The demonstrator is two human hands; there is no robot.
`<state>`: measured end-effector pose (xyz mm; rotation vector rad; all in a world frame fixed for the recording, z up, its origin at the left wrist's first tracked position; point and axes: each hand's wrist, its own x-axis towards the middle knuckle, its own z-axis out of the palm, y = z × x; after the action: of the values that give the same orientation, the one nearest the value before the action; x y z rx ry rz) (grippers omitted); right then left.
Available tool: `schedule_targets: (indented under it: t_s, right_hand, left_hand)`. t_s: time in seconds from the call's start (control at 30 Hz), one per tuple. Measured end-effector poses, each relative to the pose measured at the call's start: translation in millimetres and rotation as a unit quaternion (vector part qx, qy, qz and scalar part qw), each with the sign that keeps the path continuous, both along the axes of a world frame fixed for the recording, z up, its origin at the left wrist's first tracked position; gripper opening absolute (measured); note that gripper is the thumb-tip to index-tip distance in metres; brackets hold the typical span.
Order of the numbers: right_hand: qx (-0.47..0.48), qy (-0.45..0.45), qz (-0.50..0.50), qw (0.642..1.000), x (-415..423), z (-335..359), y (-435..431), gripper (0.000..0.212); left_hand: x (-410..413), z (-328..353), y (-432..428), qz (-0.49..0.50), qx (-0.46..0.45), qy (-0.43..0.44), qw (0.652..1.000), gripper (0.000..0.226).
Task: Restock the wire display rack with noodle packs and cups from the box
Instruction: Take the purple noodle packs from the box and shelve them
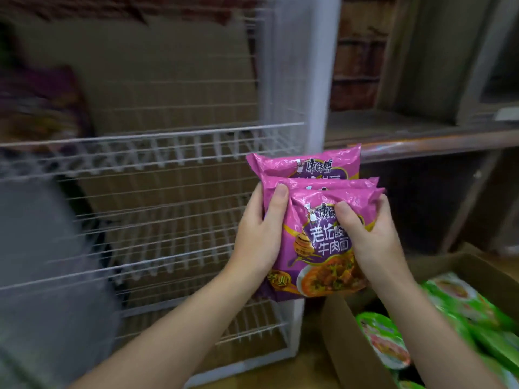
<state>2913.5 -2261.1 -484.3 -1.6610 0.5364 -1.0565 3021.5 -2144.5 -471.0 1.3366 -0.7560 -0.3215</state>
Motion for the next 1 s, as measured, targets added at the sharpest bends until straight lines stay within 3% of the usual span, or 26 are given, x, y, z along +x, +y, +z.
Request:
schedule_targets:
  t_s: [0.2,0.67,0.8,0.93,1.0]
  right_hand:
    - [-0.011,-0.013,0.122,0.992,53.9,30.0,65.3,0.051]
    - [-0.058,-0.026,0.208,0.976,158.3,36.1,169.0,0.05]
    - [-0.078,-0.04,0.21,0.974,174.1,67.0,180.3,0.048]
    - [-0.085,-0.042,0.184,0.978,189.8,103.2,183.0,0.05]
    - [-0.067,-0.009,0.17,0.983,194.9,117.4,182.0,0.058]
  left_hand:
    - [30.9,28.7,84.9,0.091,-0.013,-0.02,0.996,0.036]
    - [104.0,34.0,206.3,0.196,-0.05,-0.045,0.978,0.041]
    - [121.9,59.2,221.5,0.184,-0.065,-0.066,0.979,0.042]
    - [158.7,94.6,223.8,0.146,0.007,-0.087,0.985,0.055]
    - [176.7,106.3,231.5,0.116,0.003,-0.102,0.988,0.041]
